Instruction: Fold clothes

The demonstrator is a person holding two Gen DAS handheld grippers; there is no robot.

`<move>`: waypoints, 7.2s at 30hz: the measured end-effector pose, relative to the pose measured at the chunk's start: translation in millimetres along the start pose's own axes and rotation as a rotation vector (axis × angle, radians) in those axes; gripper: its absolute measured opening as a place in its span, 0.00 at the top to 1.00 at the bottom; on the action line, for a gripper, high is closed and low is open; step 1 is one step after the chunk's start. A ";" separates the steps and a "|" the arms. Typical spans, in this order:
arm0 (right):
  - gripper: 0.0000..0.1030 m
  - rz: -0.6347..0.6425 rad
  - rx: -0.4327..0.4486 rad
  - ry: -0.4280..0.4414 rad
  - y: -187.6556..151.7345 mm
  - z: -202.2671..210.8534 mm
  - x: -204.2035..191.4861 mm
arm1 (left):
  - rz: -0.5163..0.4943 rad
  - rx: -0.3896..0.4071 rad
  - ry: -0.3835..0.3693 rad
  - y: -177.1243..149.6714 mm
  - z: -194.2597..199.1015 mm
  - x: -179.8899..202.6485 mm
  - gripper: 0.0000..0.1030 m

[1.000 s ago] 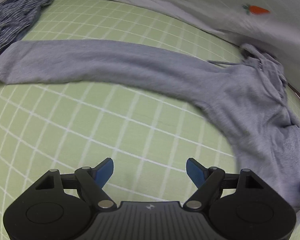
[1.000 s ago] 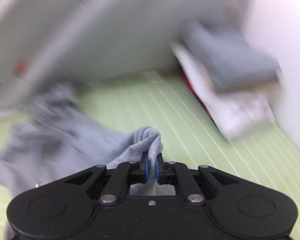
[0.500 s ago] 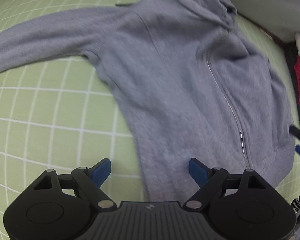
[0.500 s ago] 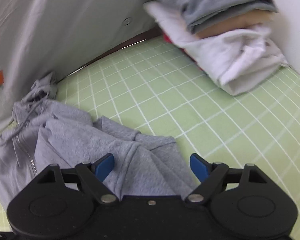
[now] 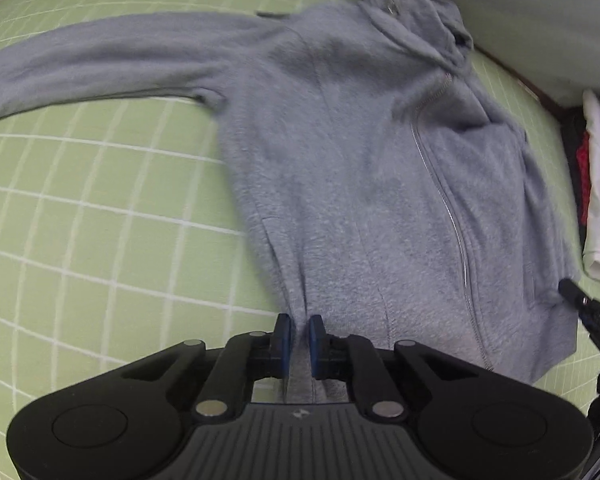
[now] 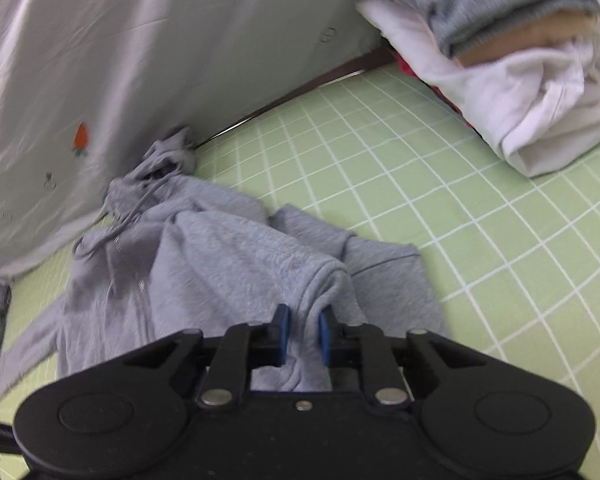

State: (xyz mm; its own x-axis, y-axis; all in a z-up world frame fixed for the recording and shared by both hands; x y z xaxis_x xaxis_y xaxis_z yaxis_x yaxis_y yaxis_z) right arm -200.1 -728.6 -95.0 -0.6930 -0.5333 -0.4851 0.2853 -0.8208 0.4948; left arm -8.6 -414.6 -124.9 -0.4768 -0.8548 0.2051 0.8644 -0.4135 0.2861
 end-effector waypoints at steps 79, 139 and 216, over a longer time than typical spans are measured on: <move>0.97 0.096 0.337 -0.486 80.4 61.6 104.5 | -0.069 0.327 0.181 41.9 69.6 42.2 0.12; 0.91 -0.348 0.400 -0.708 55.4 56.4 253.9 | -0.113 0.254 0.252 33.9 61.1 46.1 0.12; 0.42 0.506 -0.116 0.004 18.9 -160.8 -126.1 | 0.175 0.223 0.311 13.2 56.2 -37.7 0.06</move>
State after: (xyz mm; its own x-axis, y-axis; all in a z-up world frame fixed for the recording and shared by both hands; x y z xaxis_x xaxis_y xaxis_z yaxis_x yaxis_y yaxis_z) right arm -0.8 -709.8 -140.4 -0.4465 -0.8701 -0.2087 0.6557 -0.4769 0.5853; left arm 11.7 -370.3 -76.3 -0.2253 -0.9742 -0.0143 0.8562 -0.2049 0.4743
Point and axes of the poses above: each gripper's, at about its wrist camera, not at the fingertips, and z roughly against the way its jaws point, x to its right, y to its top, the point moved 2 cm from there along -z, roughly the way its jaws point, and after that the axes turned 15 degrees about -z, right-handed, at the moved point
